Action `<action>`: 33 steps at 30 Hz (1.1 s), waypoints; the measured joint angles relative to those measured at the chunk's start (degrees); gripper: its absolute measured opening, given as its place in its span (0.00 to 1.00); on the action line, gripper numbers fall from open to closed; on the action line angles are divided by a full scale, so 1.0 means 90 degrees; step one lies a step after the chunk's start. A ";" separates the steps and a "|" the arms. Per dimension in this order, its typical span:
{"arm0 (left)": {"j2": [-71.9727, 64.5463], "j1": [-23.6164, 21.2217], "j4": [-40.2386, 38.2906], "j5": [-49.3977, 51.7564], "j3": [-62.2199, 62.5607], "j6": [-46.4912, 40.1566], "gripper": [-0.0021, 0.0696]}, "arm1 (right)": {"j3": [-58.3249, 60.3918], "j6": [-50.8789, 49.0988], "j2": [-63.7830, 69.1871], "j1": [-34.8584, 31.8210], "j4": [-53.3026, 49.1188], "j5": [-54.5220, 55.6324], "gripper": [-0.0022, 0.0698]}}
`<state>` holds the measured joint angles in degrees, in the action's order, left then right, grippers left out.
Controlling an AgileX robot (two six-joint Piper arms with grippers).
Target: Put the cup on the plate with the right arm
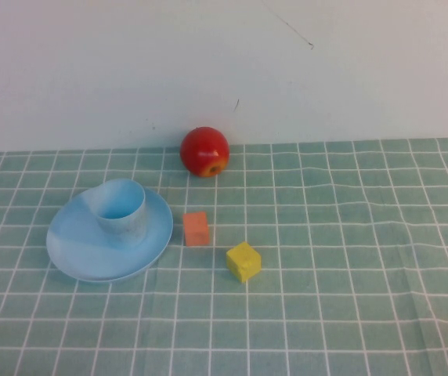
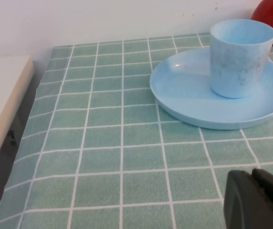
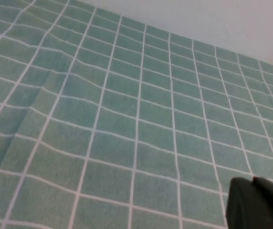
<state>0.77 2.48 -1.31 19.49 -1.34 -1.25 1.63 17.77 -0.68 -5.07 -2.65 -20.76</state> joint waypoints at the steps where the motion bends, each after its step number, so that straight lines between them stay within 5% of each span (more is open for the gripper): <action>1: 0.0000 0.0000 0.0000 0.0000 0.0000 0.0000 0.03 | 0.0000 -0.0035 0.0000 0.0000 -0.0009 0.0000 0.03; 8: 0.0000 0.0000 0.0000 0.0000 0.0000 0.0000 0.03 | 0.0000 -0.1333 0.0000 0.0287 -0.0126 -0.0027 0.03; 33: 0.0000 0.0000 0.0000 0.0011 0.0000 0.0000 0.03 | 0.0000 -0.1887 0.0000 0.0175 -0.0818 -0.0079 0.03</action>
<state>0.77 2.48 -1.31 19.59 -1.34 -1.25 1.63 0.79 -0.68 -3.50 -10.01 -21.48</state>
